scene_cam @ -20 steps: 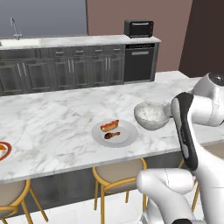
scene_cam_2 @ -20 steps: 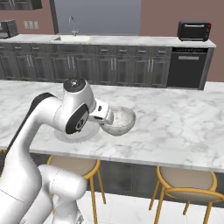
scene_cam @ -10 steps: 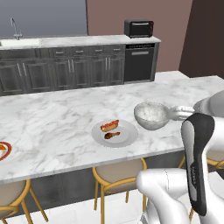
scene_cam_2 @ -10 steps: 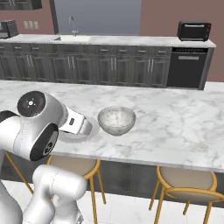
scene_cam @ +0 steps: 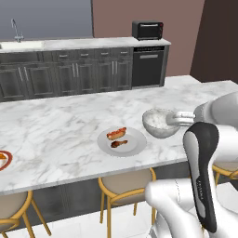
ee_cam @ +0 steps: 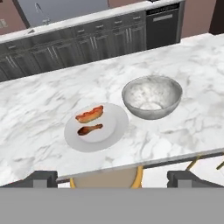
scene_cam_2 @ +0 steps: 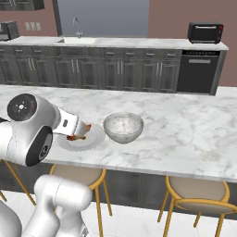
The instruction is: Take the smaller bowl and place it next to the appetizer plate on the dining counter , and place the larger bowl next to the plate with cooked food.
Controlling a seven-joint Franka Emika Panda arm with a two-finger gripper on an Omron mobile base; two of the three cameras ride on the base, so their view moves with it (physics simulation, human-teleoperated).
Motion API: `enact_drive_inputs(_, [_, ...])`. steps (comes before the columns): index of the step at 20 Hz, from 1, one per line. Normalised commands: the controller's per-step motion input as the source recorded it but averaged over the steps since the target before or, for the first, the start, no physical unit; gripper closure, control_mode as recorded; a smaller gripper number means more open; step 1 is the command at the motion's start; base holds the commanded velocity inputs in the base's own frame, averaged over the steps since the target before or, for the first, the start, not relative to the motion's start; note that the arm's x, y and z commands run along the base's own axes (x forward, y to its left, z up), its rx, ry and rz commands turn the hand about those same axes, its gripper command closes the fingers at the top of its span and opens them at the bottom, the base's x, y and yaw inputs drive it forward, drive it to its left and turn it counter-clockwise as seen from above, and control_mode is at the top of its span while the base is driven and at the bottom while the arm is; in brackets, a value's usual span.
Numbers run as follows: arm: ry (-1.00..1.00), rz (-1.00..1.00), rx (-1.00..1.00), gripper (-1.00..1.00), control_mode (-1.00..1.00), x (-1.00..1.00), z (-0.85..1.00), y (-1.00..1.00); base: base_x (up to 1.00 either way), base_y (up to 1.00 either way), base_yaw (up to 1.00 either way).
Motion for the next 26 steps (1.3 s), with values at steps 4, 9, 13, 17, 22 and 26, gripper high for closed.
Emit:
enact_drive_inputs(4, [0.03, 0.00, 0.00, -1.00, 1.00, 0.11, 0.00, 0.00, 0.00, 0.00, 0.00])
enact_drive_inputs(9, [0.00, 0.00, 0.00, -1.00, 1.00, 0.00, 0.00, 0.00, -0.97, 0.30, 0.17])
enact_drive_inputs(13, [0.00, 0.00, 0.00, -1.00, 1.00, 0.00, 0.00, 0.00, -1.00, 0.83, 0.26])
enact_drive_inputs(17, [0.00, 0.00, 0.00, -1.00, 1.00, 0.00, 0.00, 0.00, -0.36, 1.00, 0.18])
enact_drive_inputs(22, [0.00, 0.00, 0.00, -1.00, 1.00, 0.00, 0.00, 0.00, 0.08, 1.00, 0.10])
enact_drive_inputs(26, [0.00, 0.00, 0.00, -1.00, 1.00, 0.00, 0.00, 0.00, 0.24, 1.00, 0.05])
